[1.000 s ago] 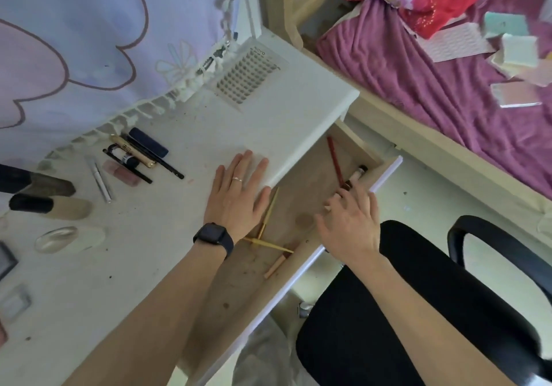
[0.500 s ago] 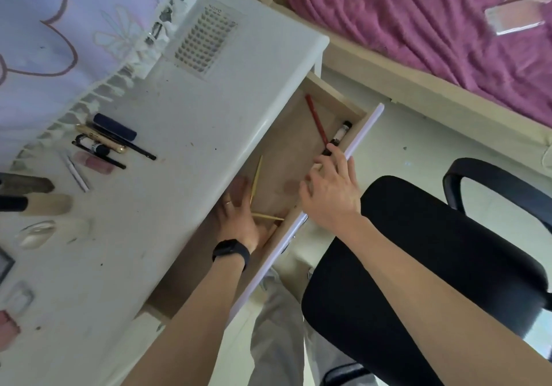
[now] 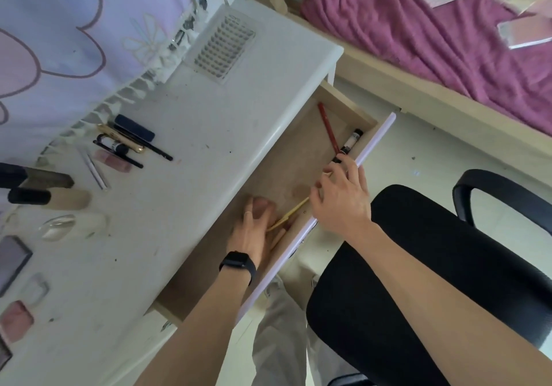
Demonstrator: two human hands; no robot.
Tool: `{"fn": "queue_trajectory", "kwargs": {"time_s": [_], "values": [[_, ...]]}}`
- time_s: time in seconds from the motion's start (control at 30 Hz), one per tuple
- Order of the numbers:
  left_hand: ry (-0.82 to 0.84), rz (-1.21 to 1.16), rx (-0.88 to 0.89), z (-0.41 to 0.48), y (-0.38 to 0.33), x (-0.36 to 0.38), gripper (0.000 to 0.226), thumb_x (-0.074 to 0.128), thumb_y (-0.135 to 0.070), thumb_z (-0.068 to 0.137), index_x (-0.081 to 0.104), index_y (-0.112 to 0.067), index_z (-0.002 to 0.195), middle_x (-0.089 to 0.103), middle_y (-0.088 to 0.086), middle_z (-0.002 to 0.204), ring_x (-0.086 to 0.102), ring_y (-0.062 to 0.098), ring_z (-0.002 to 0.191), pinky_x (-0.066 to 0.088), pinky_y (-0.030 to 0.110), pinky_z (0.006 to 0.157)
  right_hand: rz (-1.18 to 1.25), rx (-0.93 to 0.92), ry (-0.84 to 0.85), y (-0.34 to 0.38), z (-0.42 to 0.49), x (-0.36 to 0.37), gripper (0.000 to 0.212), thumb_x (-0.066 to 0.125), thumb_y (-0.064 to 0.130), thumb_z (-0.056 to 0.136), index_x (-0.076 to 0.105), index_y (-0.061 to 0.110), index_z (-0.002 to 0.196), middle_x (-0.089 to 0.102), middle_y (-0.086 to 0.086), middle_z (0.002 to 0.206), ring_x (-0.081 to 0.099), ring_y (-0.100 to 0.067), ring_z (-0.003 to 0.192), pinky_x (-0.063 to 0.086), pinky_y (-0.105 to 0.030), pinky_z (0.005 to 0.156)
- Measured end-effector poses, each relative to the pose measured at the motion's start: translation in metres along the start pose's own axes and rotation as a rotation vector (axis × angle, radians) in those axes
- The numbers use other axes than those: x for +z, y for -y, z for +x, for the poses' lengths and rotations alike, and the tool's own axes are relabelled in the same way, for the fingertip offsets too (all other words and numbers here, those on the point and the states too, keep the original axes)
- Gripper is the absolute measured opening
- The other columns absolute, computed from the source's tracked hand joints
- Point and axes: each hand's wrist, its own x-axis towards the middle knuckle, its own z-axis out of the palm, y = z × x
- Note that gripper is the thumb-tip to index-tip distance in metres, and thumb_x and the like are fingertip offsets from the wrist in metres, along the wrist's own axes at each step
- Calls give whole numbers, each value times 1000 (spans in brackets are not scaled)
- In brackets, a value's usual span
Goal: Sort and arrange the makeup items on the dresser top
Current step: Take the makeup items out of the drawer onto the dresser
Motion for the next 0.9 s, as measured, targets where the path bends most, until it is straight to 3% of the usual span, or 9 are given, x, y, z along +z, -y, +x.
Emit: {"fn": "queue_trajectory", "kwargs": {"time_s": [0.13, 0.2, 0.3, 0.37, 0.43, 0.53, 0.63, 0.77, 0.9], "values": [[67, 78, -49, 8, 10, 4, 33, 40, -37, 96, 32, -38, 128, 18, 19, 158, 63, 41, 96, 46, 37, 64, -269, -12, 139, 3, 5, -14, 53, 21, 46, 100, 68, 22, 105, 58, 1, 125, 34, -22, 136, -10, -62, 119], [74, 53, -91, 11, 16, 4, 41, 50, -47, 95, 27, -40, 128, 22, 22, 156, 65, 41, 95, 44, 36, 62, -401, -45, 198, 6, 13, -25, 53, 20, 48, 98, 66, 23, 106, 63, 1, 111, 49, -24, 123, -23, -65, 111], [90, 11, -155, 13, 17, 4, 59, 62, -47, 91, 24, -38, 135, 25, 20, 154, 66, 38, 96, 43, 35, 60, -504, -44, 283, 10, 39, -39, 44, 32, 49, 95, 64, 22, 107, 63, -1, 108, 56, -27, 116, -5, -65, 115], [97, 22, -172, 14, 16, 4, 69, 66, -53, 87, 27, -31, 139, 22, 20, 157, 66, 36, 99, 43, 34, 61, -549, -19, 344, 11, 64, -44, 40, 44, 46, 94, 64, 22, 119, 59, -5, 127, 47, -31, 128, 15, -59, 117], [81, 27, -167, 12, 14, 3, 73, 66, -60, 84, 32, -26, 138, 23, 20, 158, 67, 34, 99, 42, 34, 62, -557, 39, 454, 8, 85, -44, 43, 52, 45, 94, 61, 22, 130, 49, -7, 143, 33, -32, 137, 22, -53, 117], [65, -15, -136, 6, 19, 2, 66, 68, -56, 85, 36, -21, 132, 42, 15, 142, 66, 31, 93, 42, 33, 60, -663, 95, 593, 6, 102, -39, 52, 48, 50, 96, 51, 24, 141, 39, -6, 153, 22, -32, 143, 24, -50, 116], [40, -120, -88, 0, 24, -2, 54, 68, -54, 86, 43, -21, 122, 60, 2, 119, 66, 27, 96, 37, 31, 59, -787, 47, 568, 6, 110, -37, 49, 49, 42, 96, 50, 30, 143, 36, -3, 155, 21, -29, 144, 24, -49, 115], [-19, -253, -85, -11, 32, -6, 53, 65, -55, 88, 46, -21, 124, 64, 2, 117, 66, 30, 102, 48, 34, 68, -850, -13, 564, 6, 113, -38, 55, 45, 35, 96, 40, 27, 151, 32, -3, 159, 19, -28, 147, 22, -49, 115], [-121, -453, -62, -28, 37, -8, 54, 64, -60, 86, 50, -23, 123, 65, -1, 112, 64, 22, 99, 54, 35, 79, -850, -44, 583, 6, 114, -42, 51, 46, 29, 94, 46, 26, 146, 39, -5, 154, 24, -28, 145, 23, -50, 115]]}}
